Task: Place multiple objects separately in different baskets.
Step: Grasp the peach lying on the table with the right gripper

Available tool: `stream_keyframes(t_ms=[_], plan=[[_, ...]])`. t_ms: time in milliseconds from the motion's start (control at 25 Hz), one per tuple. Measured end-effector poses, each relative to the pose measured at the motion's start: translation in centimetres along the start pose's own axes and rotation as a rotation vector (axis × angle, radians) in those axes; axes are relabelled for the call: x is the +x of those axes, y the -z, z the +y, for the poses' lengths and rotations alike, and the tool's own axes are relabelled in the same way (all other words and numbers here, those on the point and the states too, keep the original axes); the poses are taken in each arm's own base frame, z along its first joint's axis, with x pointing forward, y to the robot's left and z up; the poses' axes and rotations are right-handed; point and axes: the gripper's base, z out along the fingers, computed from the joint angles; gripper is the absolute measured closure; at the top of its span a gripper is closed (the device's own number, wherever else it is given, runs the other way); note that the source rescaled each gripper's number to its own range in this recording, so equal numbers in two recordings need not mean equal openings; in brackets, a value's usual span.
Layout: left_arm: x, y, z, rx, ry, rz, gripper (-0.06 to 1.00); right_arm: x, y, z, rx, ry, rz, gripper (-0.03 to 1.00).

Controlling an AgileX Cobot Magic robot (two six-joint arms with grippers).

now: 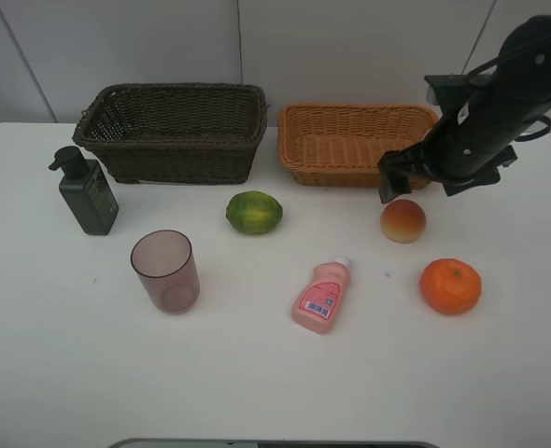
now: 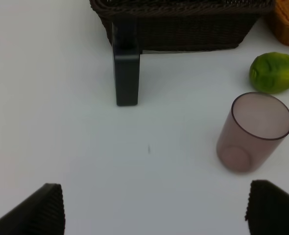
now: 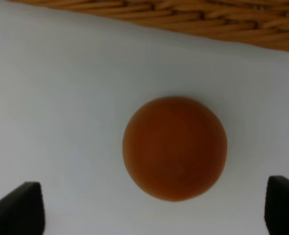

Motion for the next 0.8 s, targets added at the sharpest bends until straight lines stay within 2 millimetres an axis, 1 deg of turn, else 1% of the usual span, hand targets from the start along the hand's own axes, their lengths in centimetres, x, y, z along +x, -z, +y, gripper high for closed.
stream_keyframes(t_ms=[200, 480, 600, 800], plan=[[0.0, 0.0, 0.0, 0.0, 0.0, 0.0, -0.01, -0.6, -0.9, 0.2, -0.012, -0.006, -0.05, -0.03], [0.0, 0.0, 0.0, 0.0, 0.0, 0.0, -0.01, -0.7, -2.4, 0.1, 0.012, -0.064, -0.055, -0.03], [0.0, 0.0, 0.0, 0.0, 0.0, 0.0, -0.01, -0.6, -3.3, 0.0, 0.032, -0.068, -0.041, -0.03], [0.0, 0.0, 0.0, 0.0, 0.0, 0.0, -0.01, -0.2, -5.3, -0.1, 0.053, -0.063, -0.006, -0.03]])
